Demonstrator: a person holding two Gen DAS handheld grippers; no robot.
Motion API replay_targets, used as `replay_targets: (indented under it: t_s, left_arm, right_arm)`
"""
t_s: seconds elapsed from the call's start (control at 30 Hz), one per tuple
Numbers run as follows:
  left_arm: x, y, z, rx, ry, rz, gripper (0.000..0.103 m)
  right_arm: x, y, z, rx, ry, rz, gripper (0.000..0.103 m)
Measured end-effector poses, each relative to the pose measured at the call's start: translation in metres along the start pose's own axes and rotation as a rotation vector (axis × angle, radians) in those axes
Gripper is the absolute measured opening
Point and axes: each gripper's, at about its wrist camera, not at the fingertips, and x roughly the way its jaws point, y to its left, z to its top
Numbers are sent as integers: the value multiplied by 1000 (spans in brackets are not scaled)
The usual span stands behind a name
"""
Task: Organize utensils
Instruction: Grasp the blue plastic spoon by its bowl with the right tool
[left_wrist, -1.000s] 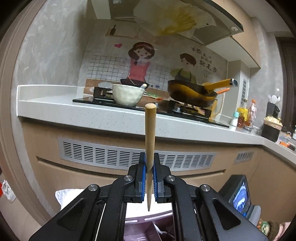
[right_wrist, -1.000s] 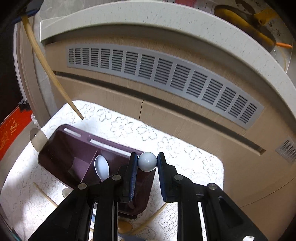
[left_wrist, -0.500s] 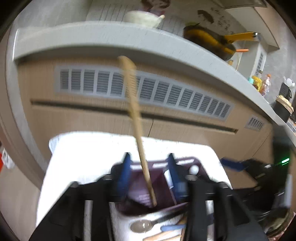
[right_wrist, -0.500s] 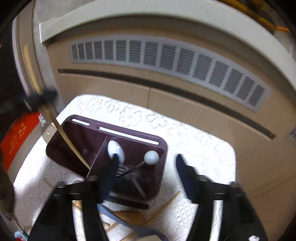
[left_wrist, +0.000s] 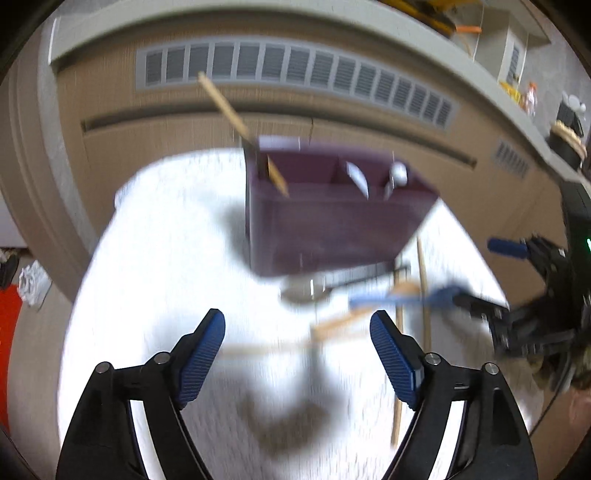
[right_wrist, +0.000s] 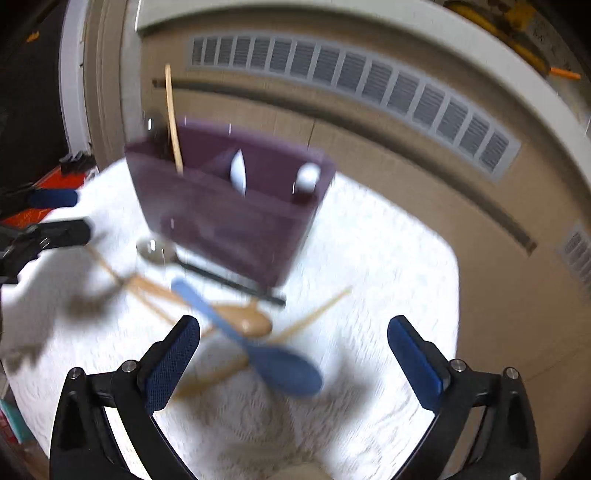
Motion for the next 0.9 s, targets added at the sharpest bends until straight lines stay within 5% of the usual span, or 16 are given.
replay_targets:
  t_s: [0.3, 0.4, 0.47, 0.6, 0.9]
  left_arm:
    - [9, -8, -44, -37, 108, -23, 83]
    - [10, -5, -47, -52, 120, -20, 83]
    - [8, -6, -49, -48, 123, -14, 83]
    - [6, -16, -46, 23, 120, -6, 84]
    - [18, -39, -19, 133, 107, -68, 84]
  right_arm:
    - [34, -24, -34, 297, 82, 26, 94]
    - [43, -32, -38, 385, 92, 56, 71]
    - [49, -33, -39, 421, 121, 114, 42]
    - [39, -32, -41, 430, 126, 175, 14]
    - [-18, -47, -81, 431, 96, 179, 6]
